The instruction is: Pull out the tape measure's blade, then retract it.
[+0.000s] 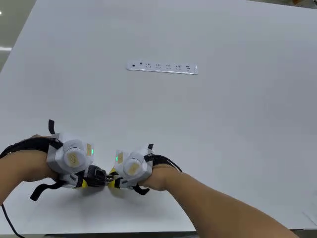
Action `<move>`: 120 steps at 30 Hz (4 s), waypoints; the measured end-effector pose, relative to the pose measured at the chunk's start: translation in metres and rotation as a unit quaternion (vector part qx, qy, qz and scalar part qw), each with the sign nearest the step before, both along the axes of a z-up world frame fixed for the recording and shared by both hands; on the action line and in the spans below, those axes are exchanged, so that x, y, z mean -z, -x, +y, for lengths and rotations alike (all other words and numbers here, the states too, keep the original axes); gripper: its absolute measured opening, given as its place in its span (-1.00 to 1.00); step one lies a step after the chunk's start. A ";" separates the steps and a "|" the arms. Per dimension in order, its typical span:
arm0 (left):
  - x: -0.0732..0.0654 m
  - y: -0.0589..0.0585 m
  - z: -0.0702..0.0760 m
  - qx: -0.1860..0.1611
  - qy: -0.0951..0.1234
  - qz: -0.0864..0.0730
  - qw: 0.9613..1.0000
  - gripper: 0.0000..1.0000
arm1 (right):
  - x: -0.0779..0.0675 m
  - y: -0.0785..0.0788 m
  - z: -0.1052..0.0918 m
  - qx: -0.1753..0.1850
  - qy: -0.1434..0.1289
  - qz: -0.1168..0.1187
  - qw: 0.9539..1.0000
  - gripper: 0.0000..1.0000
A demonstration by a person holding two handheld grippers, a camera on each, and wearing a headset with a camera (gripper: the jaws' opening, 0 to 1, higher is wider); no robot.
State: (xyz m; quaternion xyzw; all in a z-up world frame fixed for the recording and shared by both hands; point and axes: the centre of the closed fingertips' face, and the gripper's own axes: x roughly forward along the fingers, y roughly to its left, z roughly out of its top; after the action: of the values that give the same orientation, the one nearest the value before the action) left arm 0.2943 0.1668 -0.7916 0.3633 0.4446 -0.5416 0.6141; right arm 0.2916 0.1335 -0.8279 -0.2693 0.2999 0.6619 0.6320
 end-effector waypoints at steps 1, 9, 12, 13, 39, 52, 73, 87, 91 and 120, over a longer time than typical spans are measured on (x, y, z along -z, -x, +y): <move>0.000 0.000 0.000 0.001 -0.001 0.000 1.000 -0.35 | 0.000 0.000 0.001 0.000 0.000 0.000 1.000 -0.69; 0.000 0.000 0.001 0.004 -0.005 -0.003 1.000 -0.36 | -0.002 0.000 0.002 -0.015 -0.001 -0.007 1.000 -0.71; -0.001 0.000 0.001 0.001 -0.003 -0.004 1.000 -0.36 | -0.002 0.000 0.003 -0.015 0.000 -0.007 1.000 -0.73; -0.001 0.000 0.000 0.001 -0.005 -0.005 1.000 -0.36 | -0.003 0.000 0.003 -0.016 0.001 -0.010 1.000 -0.73; -0.002 0.000 0.000 -0.001 -0.005 -0.008 1.000 -0.36 | -0.003 -0.001 -0.015 -0.008 0.006 -0.007 1.000 -0.73; -0.001 0.001 0.001 -0.002 -0.004 -0.007 1.000 -0.36 | -0.002 -0.001 -0.021 -0.005 0.005 -0.003 1.000 -0.73; -0.001 0.000 0.000 -0.009 -0.002 -0.006 1.000 -0.36 | -0.002 -0.005 -0.045 0.004 0.010 -0.002 1.000 -0.73; -0.001 0.000 0.000 -0.010 -0.002 -0.007 1.000 -0.36 | -0.002 -0.005 -0.058 0.010 0.014 -0.004 1.000 -0.73; -0.001 0.000 0.000 -0.010 -0.002 -0.007 1.000 -0.36 | -0.002 -0.006 -0.060 0.014 0.012 -0.002 1.000 -0.73; -0.001 -0.001 -0.001 -0.016 0.002 -0.008 1.000 -0.36 | -0.001 -0.008 -0.088 0.014 0.016 -0.008 1.000 -0.73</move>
State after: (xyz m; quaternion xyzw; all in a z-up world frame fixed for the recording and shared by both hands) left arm 0.2954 0.1662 -0.7902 0.3596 0.4444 -0.5292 0.6270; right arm 0.2991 0.0454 -0.8266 -0.2801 0.3093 0.6458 0.6393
